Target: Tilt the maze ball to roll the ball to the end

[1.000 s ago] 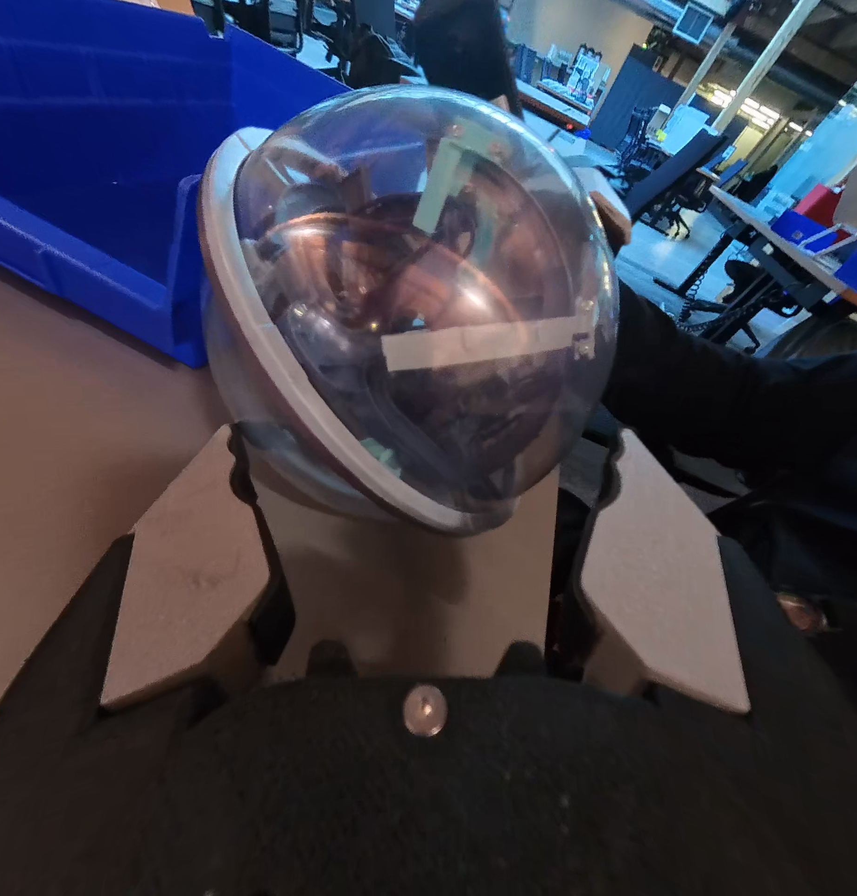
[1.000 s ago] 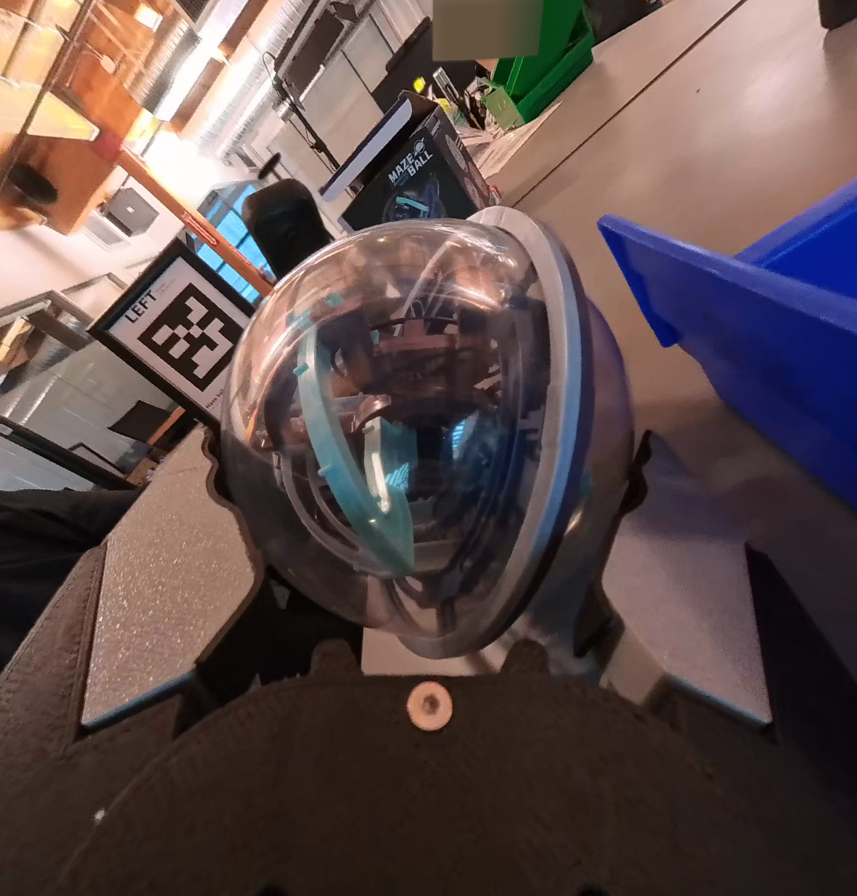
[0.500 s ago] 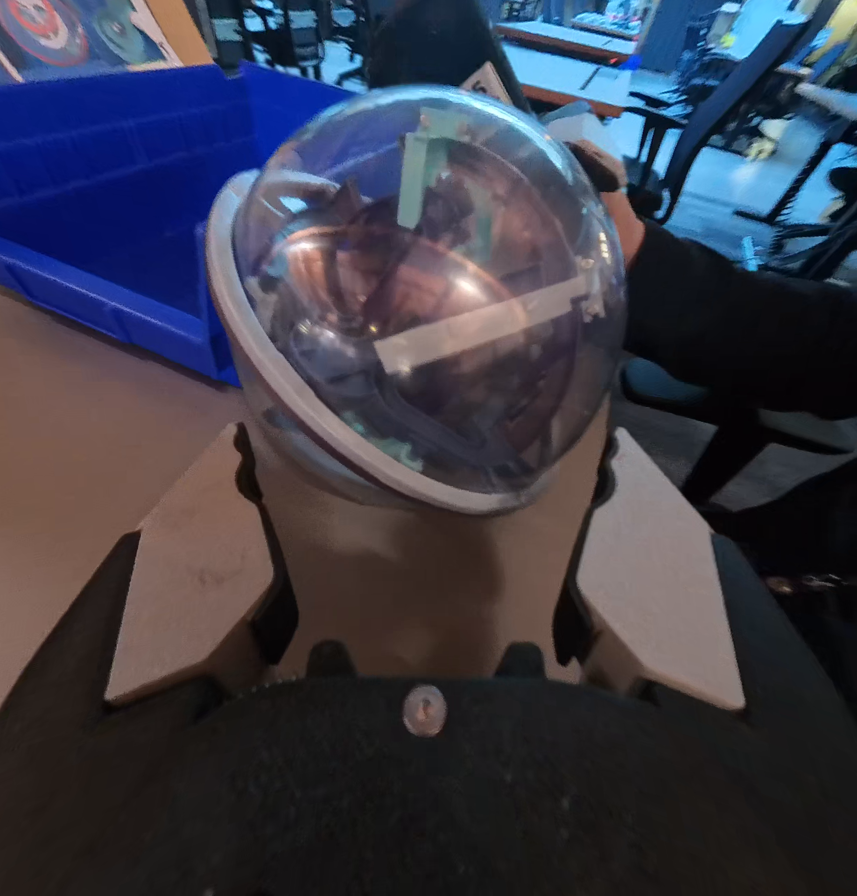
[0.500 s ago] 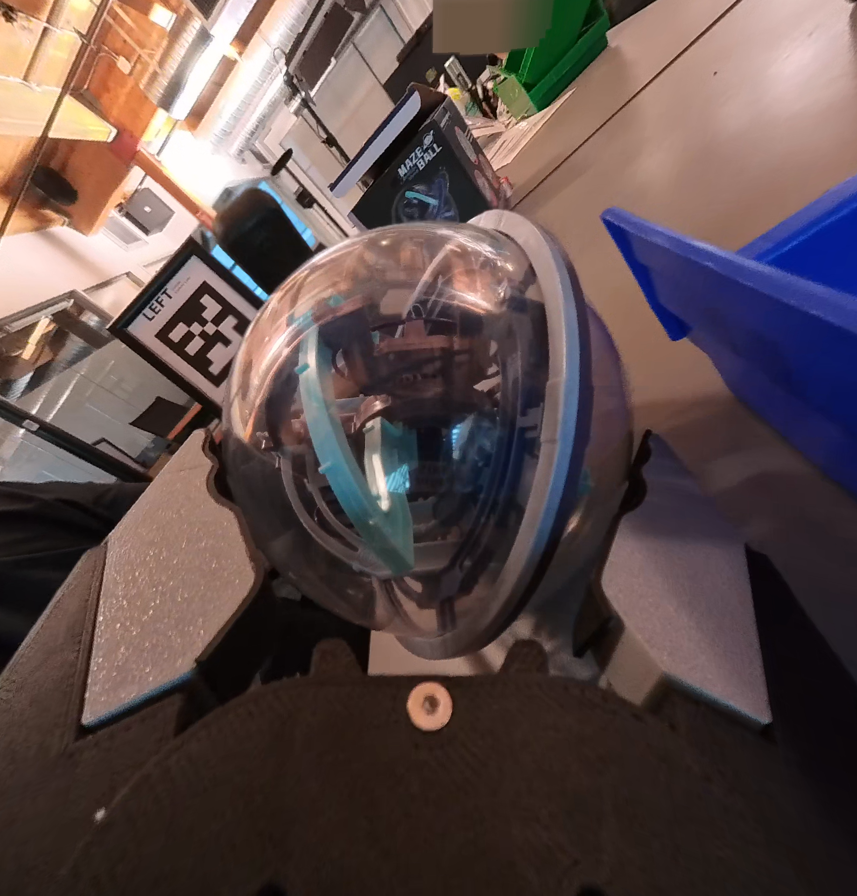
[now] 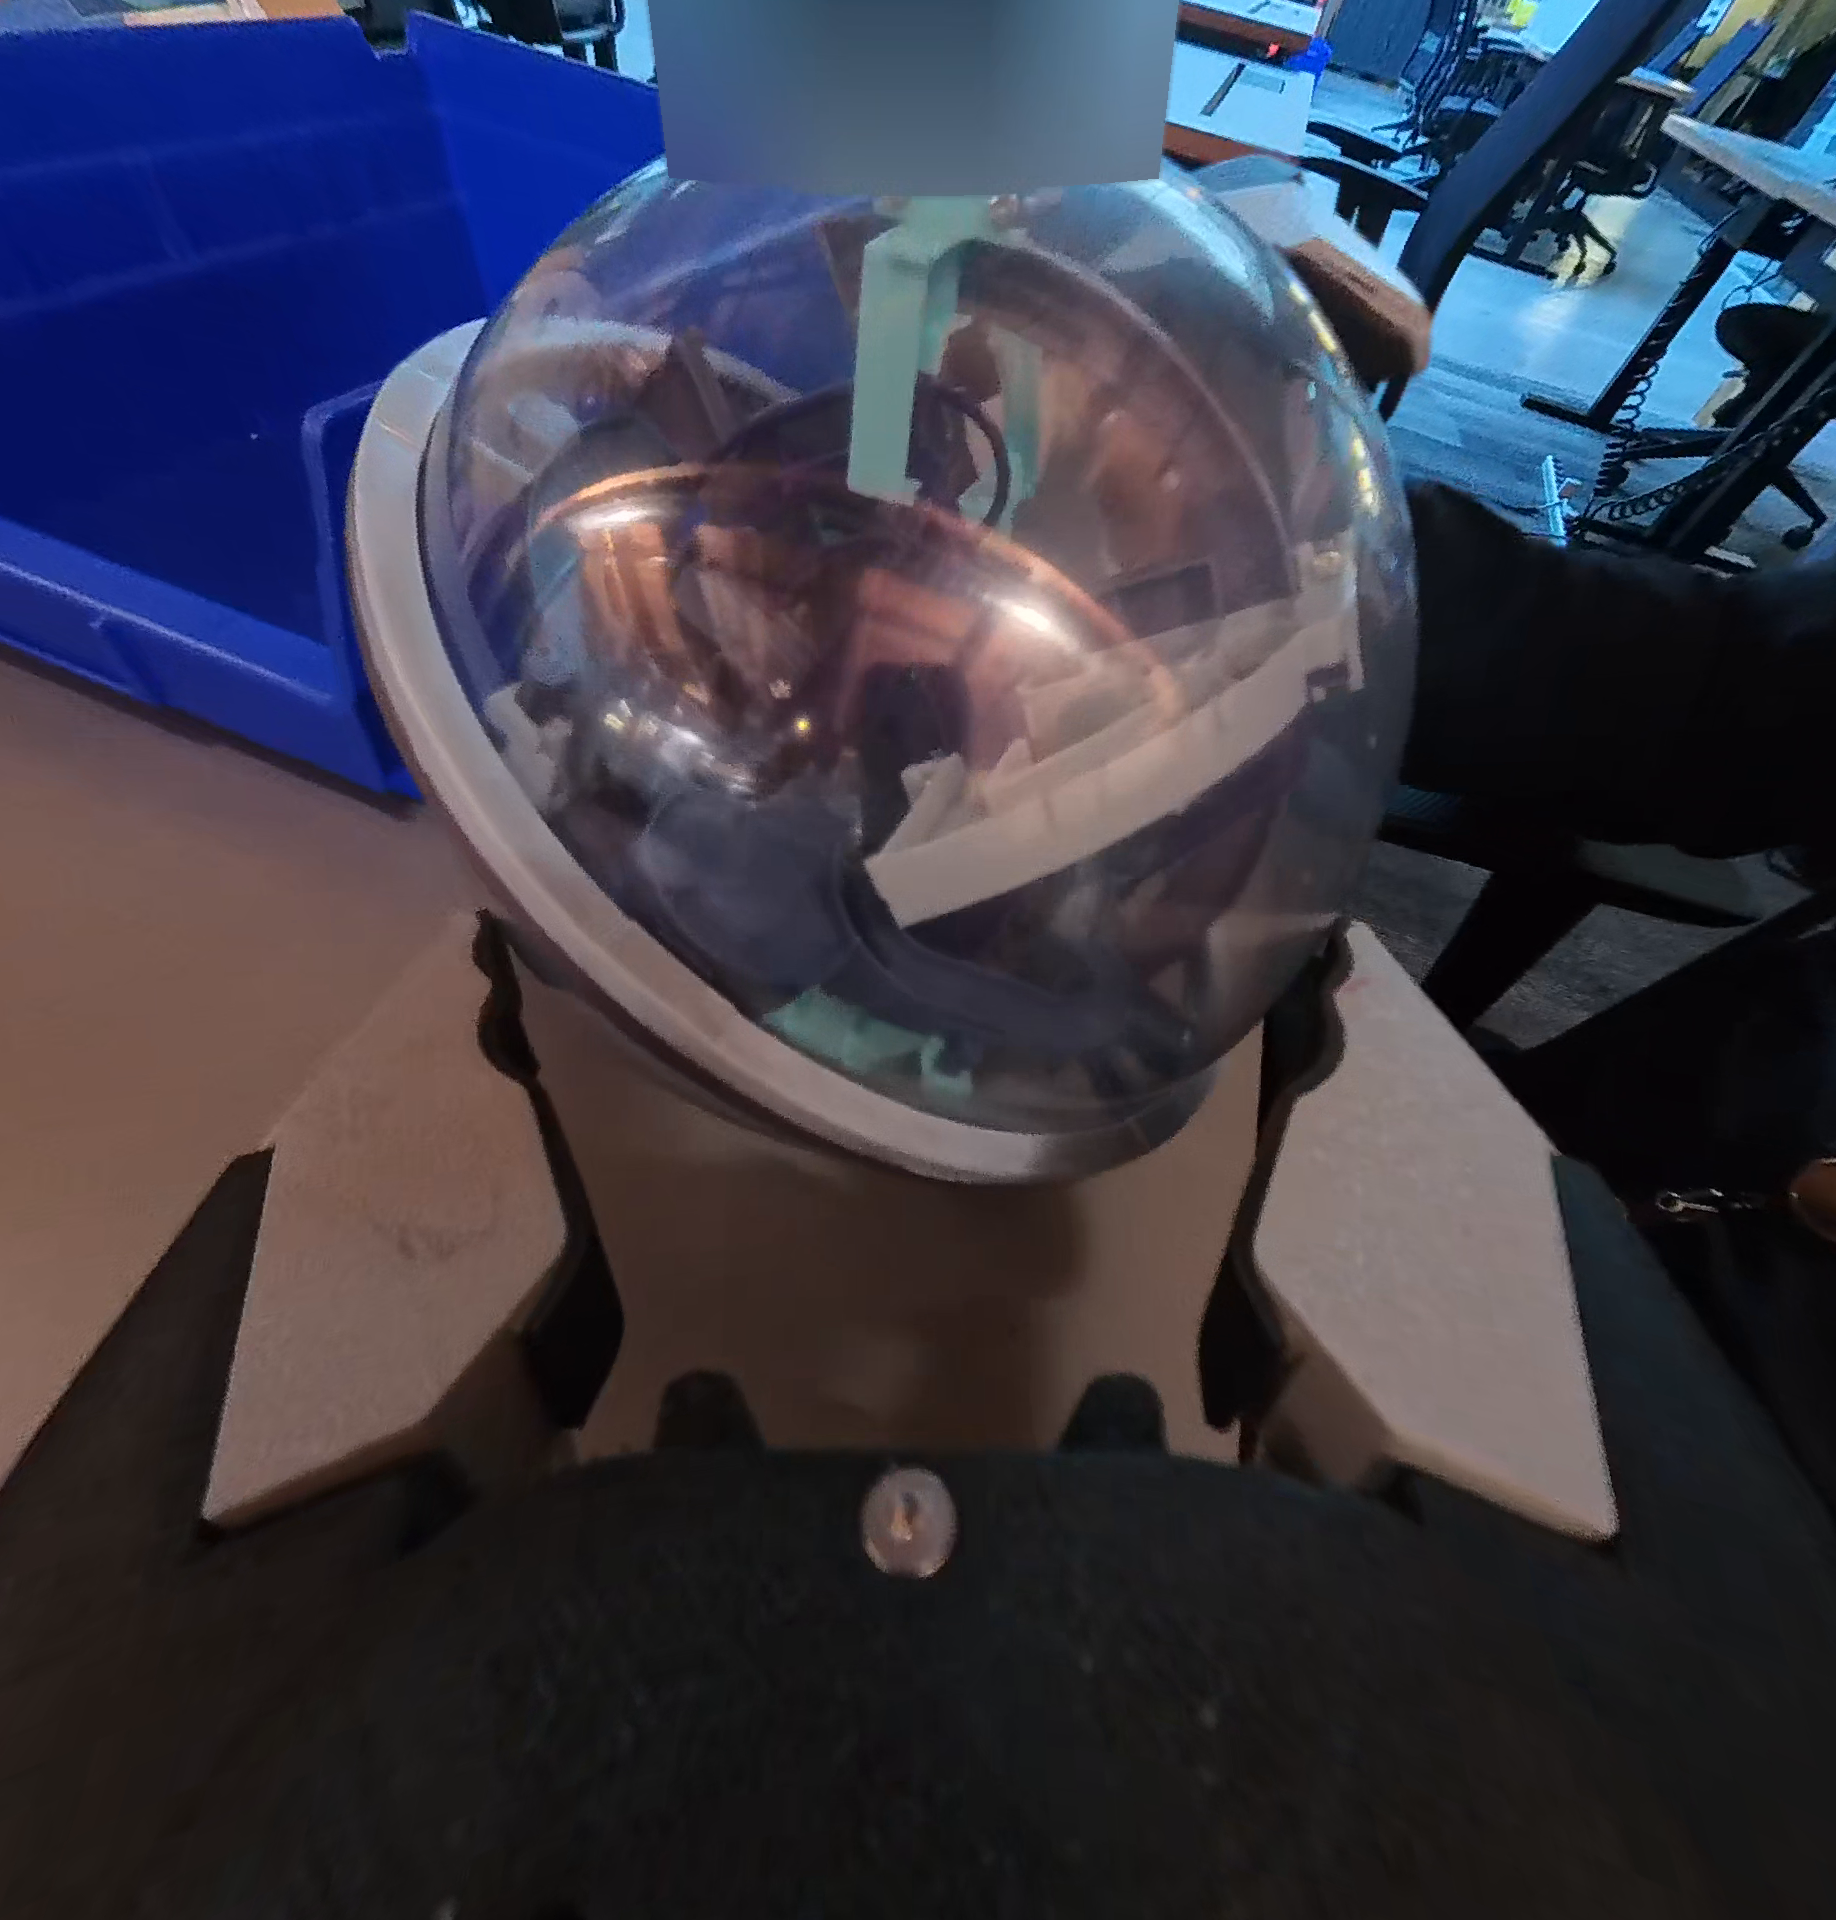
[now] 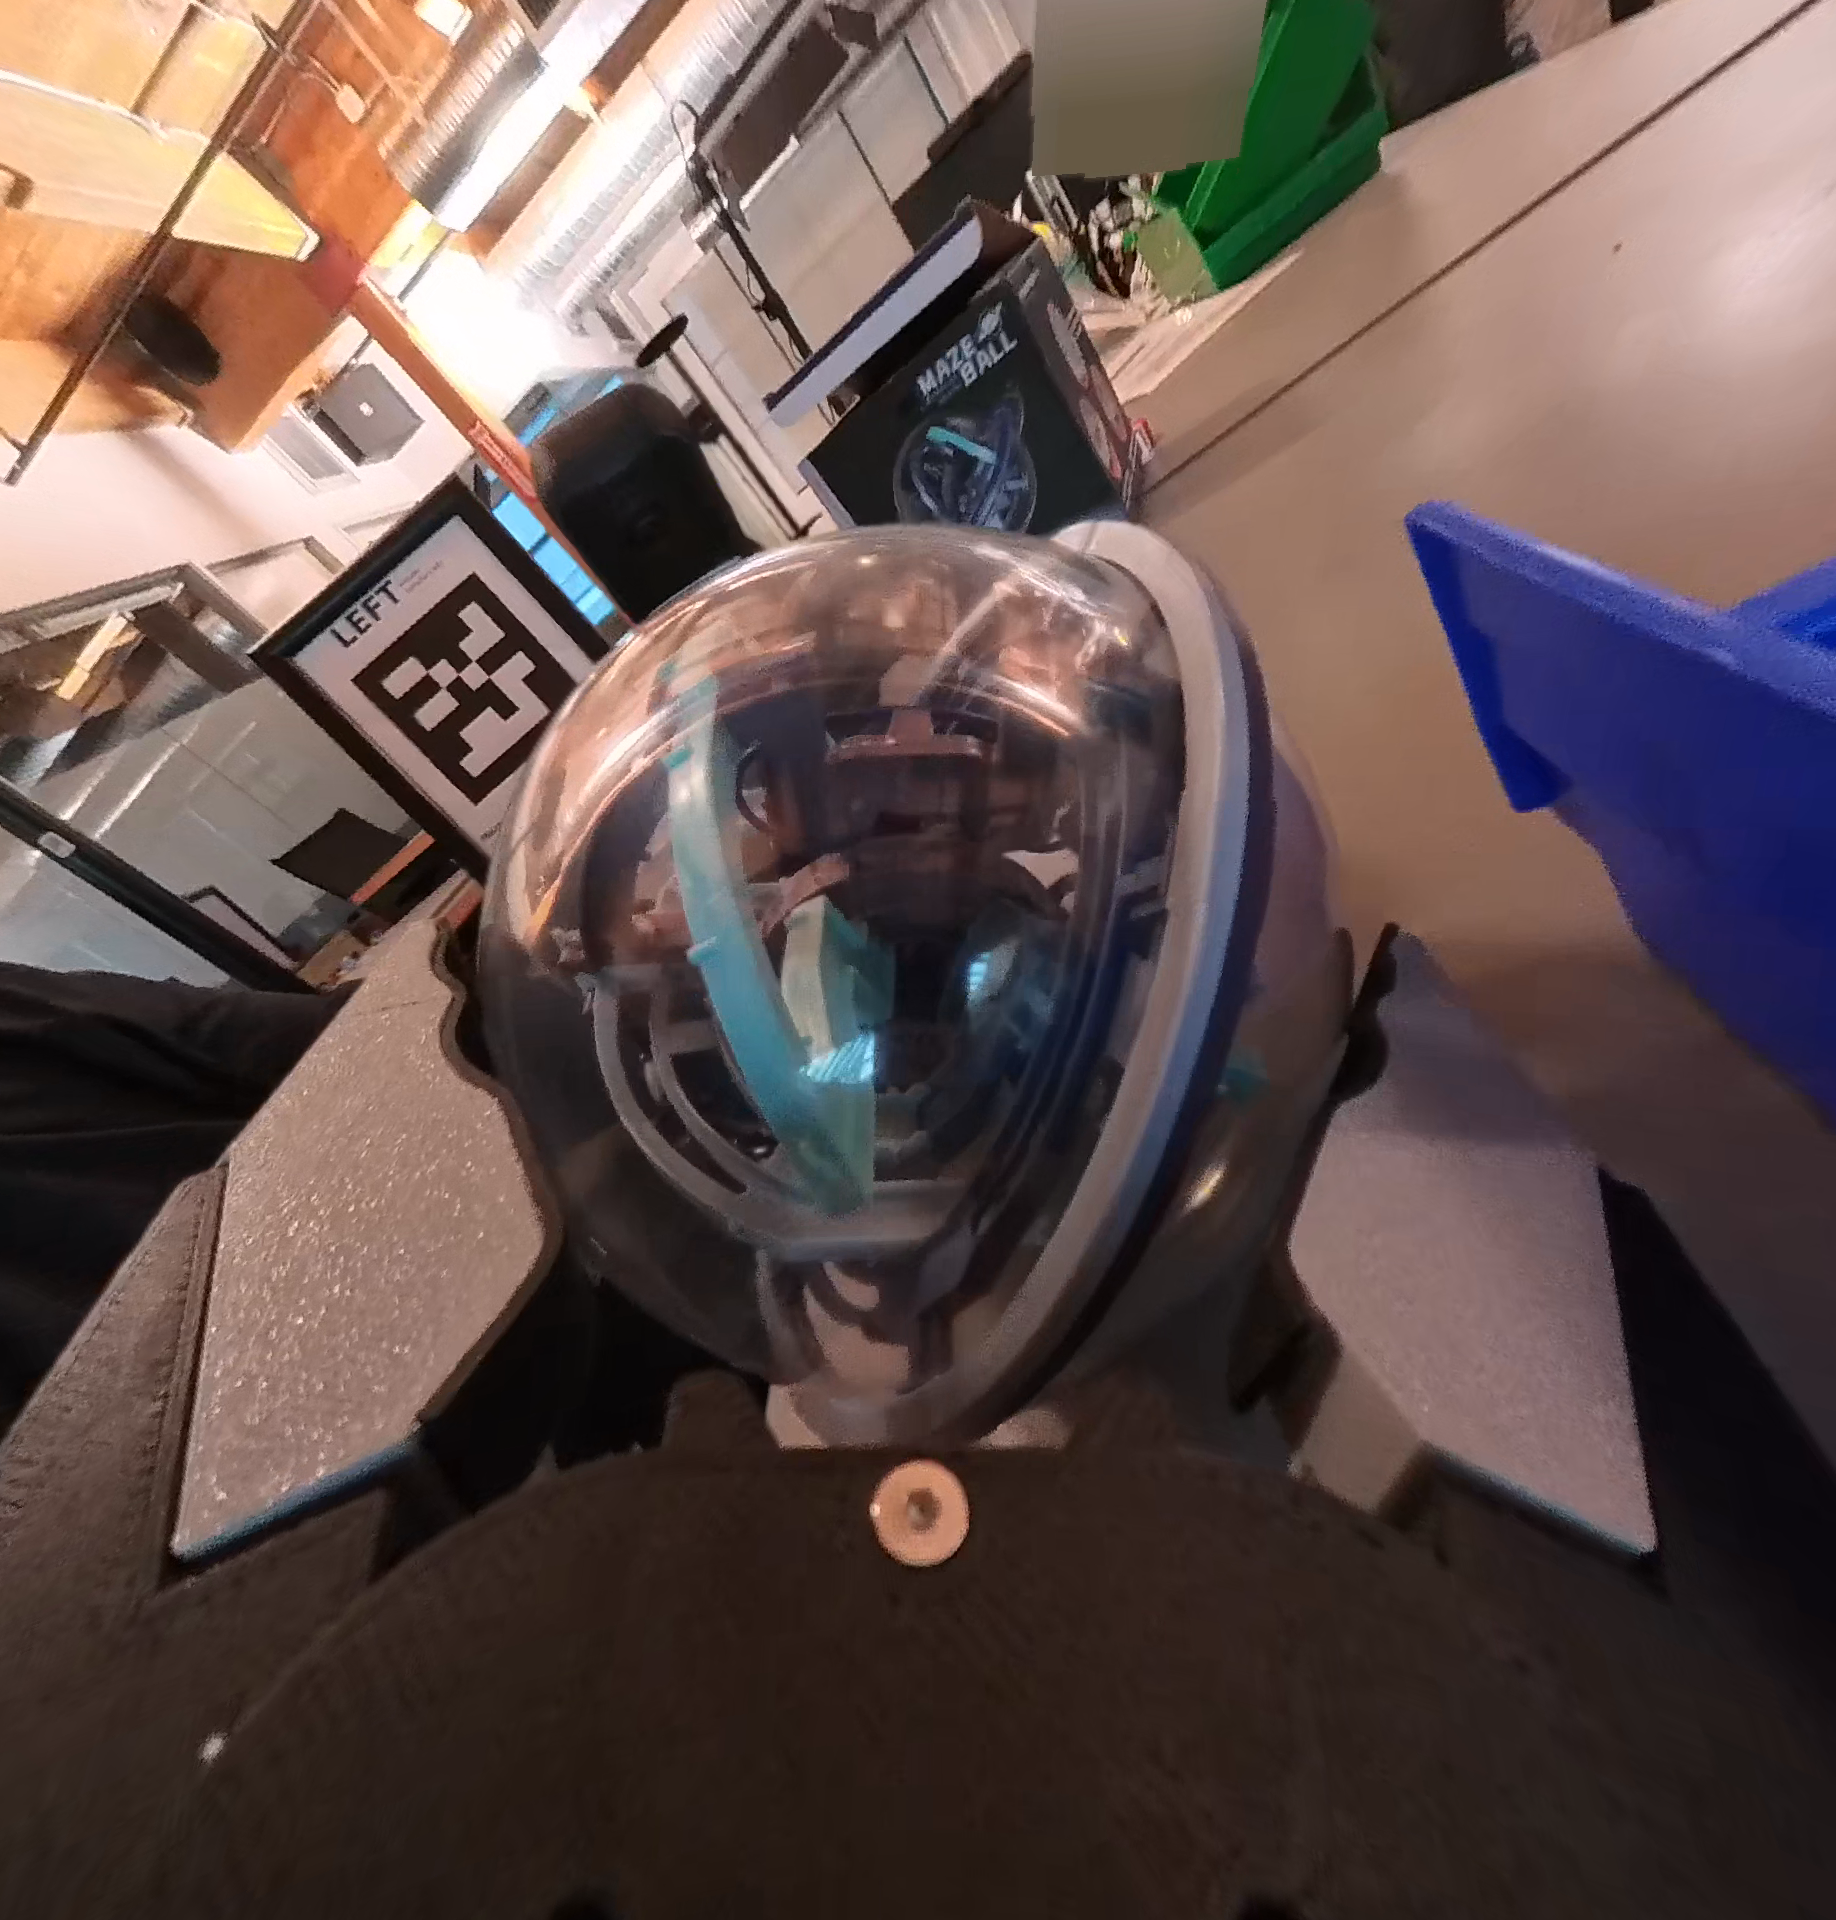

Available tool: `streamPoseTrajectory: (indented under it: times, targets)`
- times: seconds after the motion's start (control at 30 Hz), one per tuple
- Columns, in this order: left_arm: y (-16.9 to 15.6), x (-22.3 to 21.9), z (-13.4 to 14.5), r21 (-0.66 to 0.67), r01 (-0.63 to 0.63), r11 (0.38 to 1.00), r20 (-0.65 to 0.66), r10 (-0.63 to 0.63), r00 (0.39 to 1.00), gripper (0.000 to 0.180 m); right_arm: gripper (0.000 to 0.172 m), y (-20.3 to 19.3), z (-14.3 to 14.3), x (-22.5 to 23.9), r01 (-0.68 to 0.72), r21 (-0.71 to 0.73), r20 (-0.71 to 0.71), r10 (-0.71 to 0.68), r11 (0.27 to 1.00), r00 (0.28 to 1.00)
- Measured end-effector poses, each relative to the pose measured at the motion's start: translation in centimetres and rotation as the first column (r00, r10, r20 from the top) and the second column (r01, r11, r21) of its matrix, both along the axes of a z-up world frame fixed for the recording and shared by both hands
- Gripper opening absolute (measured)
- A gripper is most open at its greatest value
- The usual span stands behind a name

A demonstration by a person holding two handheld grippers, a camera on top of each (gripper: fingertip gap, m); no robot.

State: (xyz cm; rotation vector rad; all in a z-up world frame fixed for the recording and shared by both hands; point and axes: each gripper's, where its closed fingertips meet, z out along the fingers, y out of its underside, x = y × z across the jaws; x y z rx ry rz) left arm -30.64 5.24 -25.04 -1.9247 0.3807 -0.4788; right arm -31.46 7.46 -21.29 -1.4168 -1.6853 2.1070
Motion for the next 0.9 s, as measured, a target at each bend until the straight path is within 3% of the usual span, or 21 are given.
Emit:
streamPoseTrajectory:
  times: [0.47, 0.77, 0.9]
  targets:
    - [0.1, 0.1, 0.1, -0.017, 0.014, 1.0, 0.057, -0.013, 0.998, 0.143, 0.157, 1.2, 2.5, -0.2, 0.227, 0.181, -0.33, -0.158, 0.957, 0.931]
    - [-0.1, 0.3, 0.5, -0.001, 0.024, 1.0, 0.076, -0.024, 0.997, 0.141, 0.157, -0.3, 1.8, 0.7, 0.193, 0.354, -0.386, -0.045, 0.915, 0.922]
    - [0.0, 0.2, 0.5, -0.01, 0.023, 1.0, 0.101, -0.022, 0.995, 0.141, 0.157, -0.1, 2.6, 0.6, 0.267, 0.397, -0.458, -0.062, 0.878, 0.887]
